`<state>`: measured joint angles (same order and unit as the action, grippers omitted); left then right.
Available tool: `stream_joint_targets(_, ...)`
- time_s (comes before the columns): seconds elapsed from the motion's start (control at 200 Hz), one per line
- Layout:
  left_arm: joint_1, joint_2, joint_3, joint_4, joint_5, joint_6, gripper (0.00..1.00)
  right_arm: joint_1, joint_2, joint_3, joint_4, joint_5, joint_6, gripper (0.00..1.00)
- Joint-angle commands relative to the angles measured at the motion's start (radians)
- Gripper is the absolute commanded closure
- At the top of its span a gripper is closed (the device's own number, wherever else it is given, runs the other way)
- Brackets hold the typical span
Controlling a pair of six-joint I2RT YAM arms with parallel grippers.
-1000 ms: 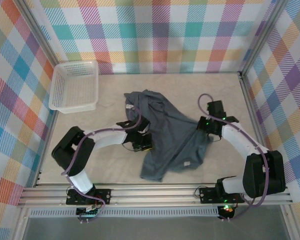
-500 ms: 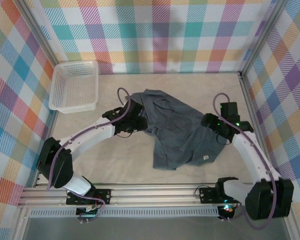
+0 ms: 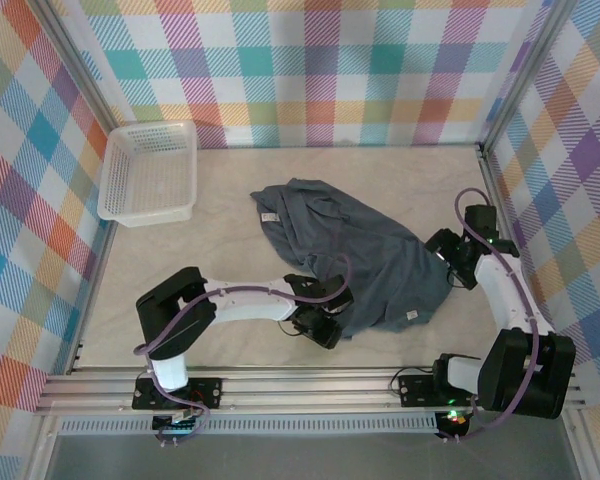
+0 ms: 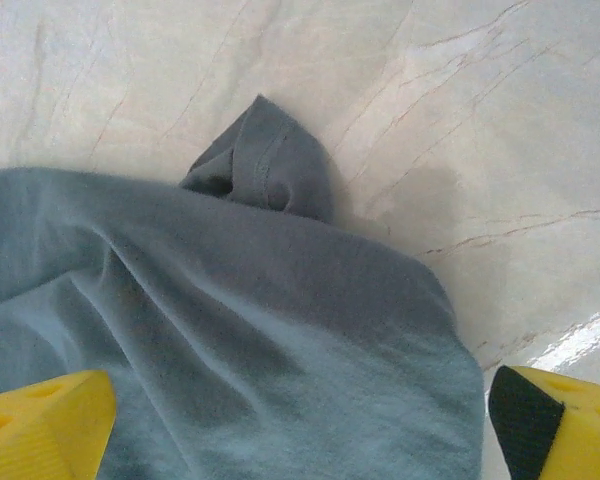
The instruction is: Fold the inside-out t-shirt
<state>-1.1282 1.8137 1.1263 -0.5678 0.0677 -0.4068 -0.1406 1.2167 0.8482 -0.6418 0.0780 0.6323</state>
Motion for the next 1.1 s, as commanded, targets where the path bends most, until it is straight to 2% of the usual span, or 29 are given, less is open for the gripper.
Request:
stream_joint_targets(0.0, 0.005, -0.005, 0.015, -0.084, -0.248, 0.033, 1.00, -0.038, 0.004, 0.044, 0.005, -0.010, 0.011, 0.03)
stream_joint_targets(0.04, 0.024, -0.057, 0.002, -0.105, -0.310, 0.006, 1.00, -0.042, 0.005, 0.046, 0.007, -0.016, 0.002, 0.04)
stream_joint_targets(0.08, 0.067, -0.135, -0.030, -0.102, -0.325, -0.016, 1.00, -0.042, 0.003, 0.045, 0.018, -0.036, -0.018, 0.06)
stream_joint_targets(0.245, 0.394, -0.476, -0.180, -0.123, -0.241, -0.080, 1.00, -0.036, 0.025, -0.017, 0.076, -0.186, -0.050, 0.17)
stream_joint_targets(0.36, 0.528, -0.594, -0.192, -0.182, -0.223, -0.056, 1.00, -0.023, 0.070, -0.032, 0.034, -0.183, -0.080, 0.17)
stream_joint_targets(0.455, 0.587, -0.632, -0.205, -0.182, -0.168, -0.067, 1.00, 0.003, 0.102, -0.050, 0.041, -0.256, -0.102, 0.20)
stream_joint_targets(0.54, 0.593, -0.621, -0.211, -0.165, -0.133, -0.073, 1.00, 0.085, 0.121, -0.073, 0.066, -0.329, -0.100, 0.23)
stream_joint_targets(0.645, 0.593, -0.592, -0.217, -0.161, -0.126, -0.085, 1.00, 0.199, 0.130, -0.123, 0.097, -0.322, -0.055, 0.23)
stream_joint_targets(0.78, 0.593, -0.591, -0.223, -0.161, -0.128, -0.107, 1.00, 0.259, 0.149, -0.204, 0.124, -0.319, 0.039, 0.26)
stream_joint_targets(0.815, 0.593, -0.595, -0.222, -0.162, -0.126, -0.111, 1.00, 0.273, 0.150, -0.217, 0.128, -0.311, 0.048, 0.34)
stream_joint_targets(0.895, 0.593, -0.599, -0.211, -0.171, -0.131, -0.119, 1.00, 0.283, 0.133, -0.234, 0.122, -0.287, 0.064, 0.70)
stream_joint_targets(0.95, 0.593, -0.602, -0.194, -0.182, -0.132, -0.119, 1.00, 0.283, 0.099, -0.217, 0.087, -0.254, 0.068, 0.87)
stream_joint_targets(1.0, 0.594, -0.608, -0.167, -0.200, -0.140, -0.118, 1.00, 0.283, 0.056, -0.189, 0.045, -0.225, 0.070, 0.92)
stream_joint_targets(1.035, 0.596, -0.612, -0.139, -0.216, -0.147, -0.116, 1.00, 0.282, 0.014, -0.163, 0.015, -0.207, 0.072, 1.00)
stream_joint_targets(1.1, 0.606, -0.619, -0.065, -0.265, -0.159, -0.110, 1.00, 0.282, -0.074, -0.102, -0.039, -0.172, 0.081, 1.00)
